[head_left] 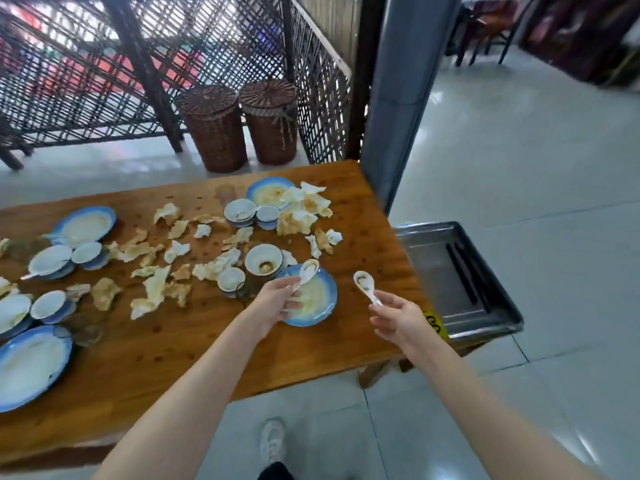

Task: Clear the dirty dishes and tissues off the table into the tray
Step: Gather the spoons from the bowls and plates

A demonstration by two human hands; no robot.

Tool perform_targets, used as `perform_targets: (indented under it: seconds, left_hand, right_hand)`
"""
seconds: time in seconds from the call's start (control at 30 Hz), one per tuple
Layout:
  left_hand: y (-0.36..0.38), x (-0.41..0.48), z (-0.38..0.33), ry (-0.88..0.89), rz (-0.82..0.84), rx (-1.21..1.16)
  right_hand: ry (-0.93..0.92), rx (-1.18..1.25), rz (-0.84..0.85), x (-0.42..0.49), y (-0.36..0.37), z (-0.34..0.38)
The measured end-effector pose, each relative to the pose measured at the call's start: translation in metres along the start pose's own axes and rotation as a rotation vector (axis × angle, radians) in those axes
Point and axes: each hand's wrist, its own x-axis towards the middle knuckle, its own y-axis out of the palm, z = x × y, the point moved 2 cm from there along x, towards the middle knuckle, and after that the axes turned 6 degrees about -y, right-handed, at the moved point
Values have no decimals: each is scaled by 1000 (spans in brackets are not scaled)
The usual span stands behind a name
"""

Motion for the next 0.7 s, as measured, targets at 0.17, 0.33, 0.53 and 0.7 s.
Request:
perform_targets:
  seconds: [0.17,0.33,0.53,0.7]
  left_hand:
    - [54,-1,-7,-35,43,54]
    - [96,15,-20,-58,86,120]
    - [136,54,-46,-37,137,260]
    - [161,95,-76,-33,165,282]
  right_hand:
    - [-6,36,-98,-5,-46,-2]
    - [-6,51,-159,4,-81,0]
    - [11,122,-202,35,-117,14]
    - [24,150,-257,78,-143,41]
